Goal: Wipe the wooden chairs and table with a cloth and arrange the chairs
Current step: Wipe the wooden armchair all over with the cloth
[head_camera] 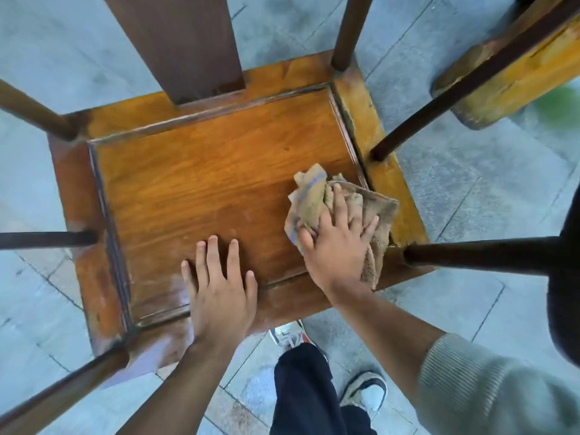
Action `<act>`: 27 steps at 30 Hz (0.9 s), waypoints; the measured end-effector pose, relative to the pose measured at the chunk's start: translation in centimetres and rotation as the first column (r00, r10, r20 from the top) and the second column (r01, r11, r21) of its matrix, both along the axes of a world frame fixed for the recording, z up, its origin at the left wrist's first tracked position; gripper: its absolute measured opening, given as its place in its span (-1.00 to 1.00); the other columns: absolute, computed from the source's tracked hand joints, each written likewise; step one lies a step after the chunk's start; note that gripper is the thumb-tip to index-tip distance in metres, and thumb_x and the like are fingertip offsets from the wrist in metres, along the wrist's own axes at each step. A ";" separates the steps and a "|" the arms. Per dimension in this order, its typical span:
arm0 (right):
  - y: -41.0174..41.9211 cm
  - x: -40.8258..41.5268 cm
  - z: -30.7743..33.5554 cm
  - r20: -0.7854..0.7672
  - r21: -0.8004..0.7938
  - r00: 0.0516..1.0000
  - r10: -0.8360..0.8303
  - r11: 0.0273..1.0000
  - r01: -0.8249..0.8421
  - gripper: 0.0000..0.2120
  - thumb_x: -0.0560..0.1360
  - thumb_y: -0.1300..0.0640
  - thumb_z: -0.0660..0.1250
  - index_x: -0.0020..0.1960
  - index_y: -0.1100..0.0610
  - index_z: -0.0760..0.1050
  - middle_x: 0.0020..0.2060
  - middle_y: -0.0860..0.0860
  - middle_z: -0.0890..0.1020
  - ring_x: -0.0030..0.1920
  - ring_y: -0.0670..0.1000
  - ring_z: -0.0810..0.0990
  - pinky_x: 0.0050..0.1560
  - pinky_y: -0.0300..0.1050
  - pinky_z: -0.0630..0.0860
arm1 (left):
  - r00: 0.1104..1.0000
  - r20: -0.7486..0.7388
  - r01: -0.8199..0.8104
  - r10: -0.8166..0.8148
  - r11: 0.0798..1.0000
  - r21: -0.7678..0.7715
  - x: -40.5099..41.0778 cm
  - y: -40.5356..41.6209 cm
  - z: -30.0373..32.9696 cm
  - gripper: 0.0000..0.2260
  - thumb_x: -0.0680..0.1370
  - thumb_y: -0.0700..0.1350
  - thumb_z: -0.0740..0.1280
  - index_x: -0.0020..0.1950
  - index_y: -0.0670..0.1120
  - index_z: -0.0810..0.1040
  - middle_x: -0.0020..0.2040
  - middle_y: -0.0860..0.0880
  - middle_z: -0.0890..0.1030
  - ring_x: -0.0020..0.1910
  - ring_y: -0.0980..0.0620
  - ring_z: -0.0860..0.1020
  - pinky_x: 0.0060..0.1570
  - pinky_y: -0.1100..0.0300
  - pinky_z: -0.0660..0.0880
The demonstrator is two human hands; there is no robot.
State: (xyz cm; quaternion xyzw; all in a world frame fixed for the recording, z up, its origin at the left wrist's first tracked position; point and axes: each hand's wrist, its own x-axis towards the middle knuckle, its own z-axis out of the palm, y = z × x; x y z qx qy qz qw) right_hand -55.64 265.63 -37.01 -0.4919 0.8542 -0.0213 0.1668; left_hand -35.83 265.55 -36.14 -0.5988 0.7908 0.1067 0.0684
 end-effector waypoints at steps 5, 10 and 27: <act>6.3 7.0 -1.1 -0.018 -0.061 0.734 0.679 0.732 -0.679 -0.37 0.52 -0.32 0.20 0.53 -0.11 0.36 0.65 -0.02 0.17 0.61 0.31 0.13 0.57 0.41 -0.07 | 0.996 0.045 -0.074 0.071 0.995 0.061 6.7 2.5 0.1 -0.42 0.52 0.07 0.16 0.53 -0.08 0.34 0.52 -0.28 0.26 0.52 -0.30 0.17 0.45 -0.35 0.14; 6.9 -0.2 -0.7 -0.024 -0.009 0.684 0.729 0.684 -0.730 -0.35 0.54 -0.34 0.15 0.58 -0.13 0.31 0.64 -0.02 0.19 0.58 0.24 0.26 0.59 0.31 0.06 | 0.987 -0.011 -0.161 0.162 0.985 0.068 9.8 4.9 0.5 -0.55 0.64 -0.04 0.13 0.54 -0.04 0.32 0.55 -0.22 0.24 0.53 -0.26 0.19 0.44 -0.28 0.23; 7.5 21.4 -1.1 0.080 -0.182 0.769 0.634 0.768 -0.614 -0.49 0.56 -0.24 0.18 0.42 -0.05 0.50 0.59 0.04 0.32 0.61 0.29 0.17 0.56 0.38 0.07 | 0.706 -0.477 -0.543 0.523 0.833 0.109 13.2 7.5 0.7 -0.74 0.55 -0.34 0.11 0.20 -0.35 0.45 0.27 -0.26 0.45 0.23 -0.29 0.43 0.25 -0.11 0.39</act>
